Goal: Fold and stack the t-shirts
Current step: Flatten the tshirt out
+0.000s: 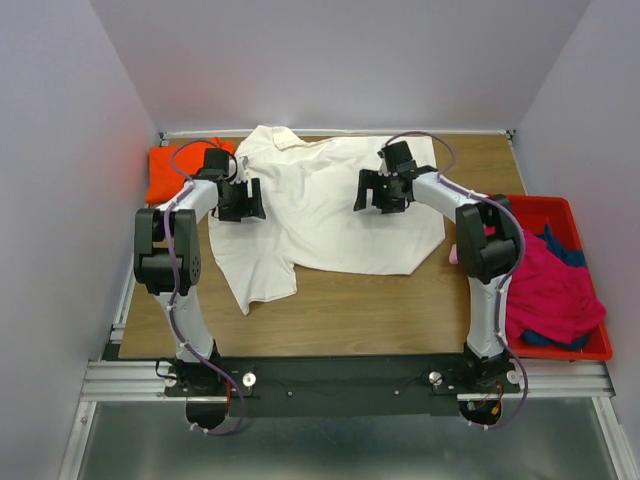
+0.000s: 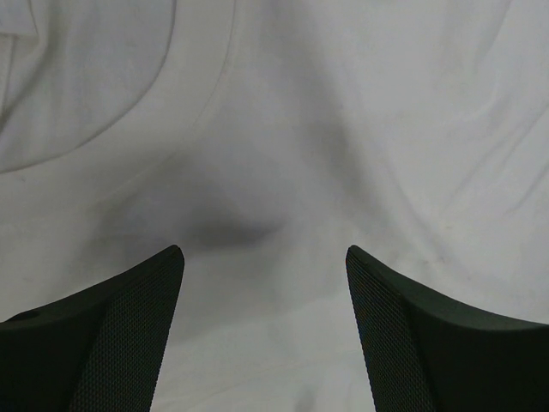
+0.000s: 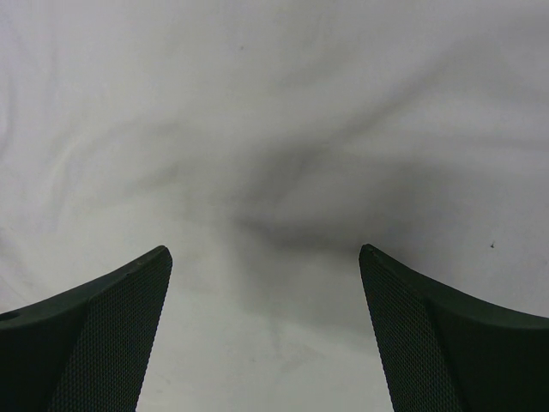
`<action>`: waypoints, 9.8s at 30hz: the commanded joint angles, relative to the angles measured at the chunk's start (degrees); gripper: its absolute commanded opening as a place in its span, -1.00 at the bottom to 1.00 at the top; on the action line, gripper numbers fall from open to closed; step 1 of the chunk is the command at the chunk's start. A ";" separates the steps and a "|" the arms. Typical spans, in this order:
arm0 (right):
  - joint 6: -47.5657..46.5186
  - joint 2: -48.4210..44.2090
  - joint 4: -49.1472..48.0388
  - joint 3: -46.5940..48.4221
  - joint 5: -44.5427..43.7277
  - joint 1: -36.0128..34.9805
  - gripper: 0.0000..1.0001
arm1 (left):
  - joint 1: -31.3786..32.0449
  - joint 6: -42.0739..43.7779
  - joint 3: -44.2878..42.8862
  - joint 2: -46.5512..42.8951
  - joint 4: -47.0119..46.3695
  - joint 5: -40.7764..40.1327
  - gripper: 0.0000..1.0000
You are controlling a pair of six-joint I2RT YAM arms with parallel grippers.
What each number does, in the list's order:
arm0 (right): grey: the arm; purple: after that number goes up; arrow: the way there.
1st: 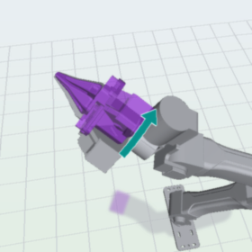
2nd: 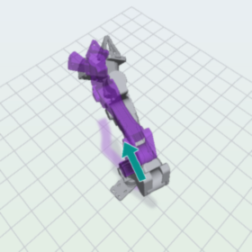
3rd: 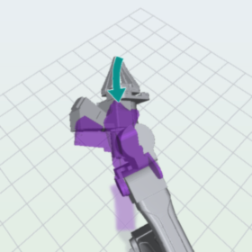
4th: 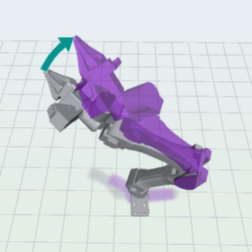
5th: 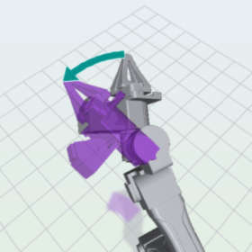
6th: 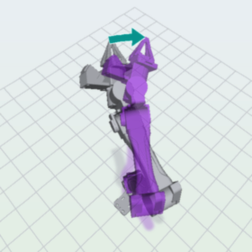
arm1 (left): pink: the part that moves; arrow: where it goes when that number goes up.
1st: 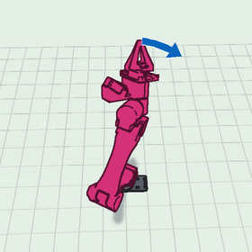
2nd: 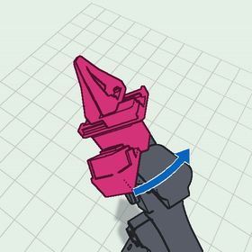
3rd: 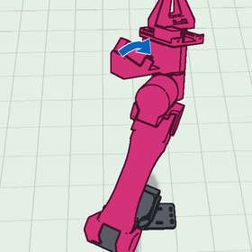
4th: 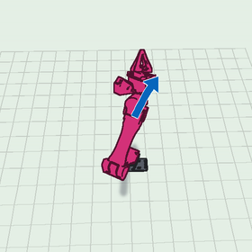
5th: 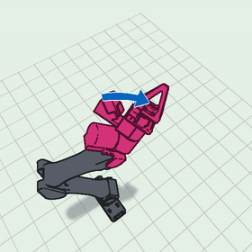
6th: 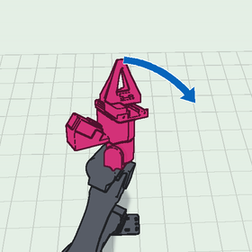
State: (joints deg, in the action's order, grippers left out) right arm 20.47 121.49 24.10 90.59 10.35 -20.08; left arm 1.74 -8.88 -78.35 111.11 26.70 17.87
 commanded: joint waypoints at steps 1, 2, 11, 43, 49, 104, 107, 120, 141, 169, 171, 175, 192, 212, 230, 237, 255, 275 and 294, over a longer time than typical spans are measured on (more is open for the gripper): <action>0.36 -1.79 0.86 -1.73 -1.55 -0.05 0.91 | -0.33 -0.43 1.09 -0.20 -1.64 -1.52 0.68; 0.54 -1.44 0.86 -1.90 -1.73 -0.05 0.91 | -0.33 -0.52 0.92 0.42 -1.82 -2.48 0.68; 4.13 3.57 0.95 0.64 -6.13 0.04 0.92 | -0.77 -0.08 -7.95 11.05 -0.86 -6.88 0.68; -0.61 13.16 6.84 24.03 -3.06 0.30 0.96 | -0.33 -8.51 5.55 -15.56 4.23 -16.19 0.69; -0.61 11.67 6.84 21.66 -2.88 0.30 0.96 | -0.33 -15.36 19.01 -23.47 5.82 -18.67 0.68; 1.06 5.25 6.84 9.44 -1.82 0.30 0.94 | -6.84 -14.58 36.51 -22.08 -2.26 -7.68 -0.43; 1.15 4.81 6.84 8.91 -2.00 0.30 0.94 | -6.48 -14.23 36.42 -21.73 -2.44 -7.15 -0.74; 1.42 -5.02 7.10 1.36 -3.58 0.39 0.94 | -9.46 -13.17 23.96 -25.15 -0.24 -14.70 -1.00; 14.95 -21.66 7.98 -26.16 -10.09 0.30 0.90 | -15.54 -8.43 13.66 -16.19 -2.88 -3.10 -1.00; 9.06 -24.46 24.60 -4.10 -27.56 0.12 0.03 | -16.59 -6.76 16.38 -18.21 -3.14 -3.80 -1.00; 9.24 -24.38 24.42 -4.88 -28.80 0.12 0.25 | -16.59 -6.67 16.38 -18.12 -3.14 -3.54 -1.00; 10.72 -22.97 24.33 -9.80 -25.83 0.12 0.33 | -16.50 -6.58 16.03 -18.03 -2.97 -3.45 -1.00; 16.45 -26.49 20.47 -29.06 -22.21 0.12 -0.23 | -16.59 -5.71 16.38 -16.98 -2.70 -3.37 -1.00; 12.23 -19.28 12.12 -16.59 -20.81 0.12 0.07 | -16.68 -5.79 17.44 -17.51 -3.23 -4.16 -1.00; 16.35 -30.79 13.34 -29.05 -20.37 0.12 0.17 | -16.59 -5.44 17.79 -17.07 -3.32 -3.19 -1.00; 18.29 -28.77 13.43 -32.84 -21.33 0.12 -0.01 | -16.59 -4.83 17.17 -17.24 -2.70 -3.45 -1.00; 14.95 -21.39 6.67 -28.89 -19.93 0.21 -0.03 | -16.68 -4.48 18.76 -18.74 -2.88 -3.63 -1.00; 7.40 -14.61 0.95 -22.03 -18.79 0.12 -0.99 | -16.68 -3.95 18.49 -18.56 -2.88 -3.89 -1.00; 11.61 -35.79 22.48 -22.65 -17.91 0.12 -0.99 | -16.59 -3.86 17.52 -18.12 -2.35 -3.98 -1.00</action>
State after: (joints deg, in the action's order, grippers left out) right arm 30.44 87.22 37.34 66.50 -8.19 -19.88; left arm -14.52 -13.32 -60.10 94.17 23.44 13.72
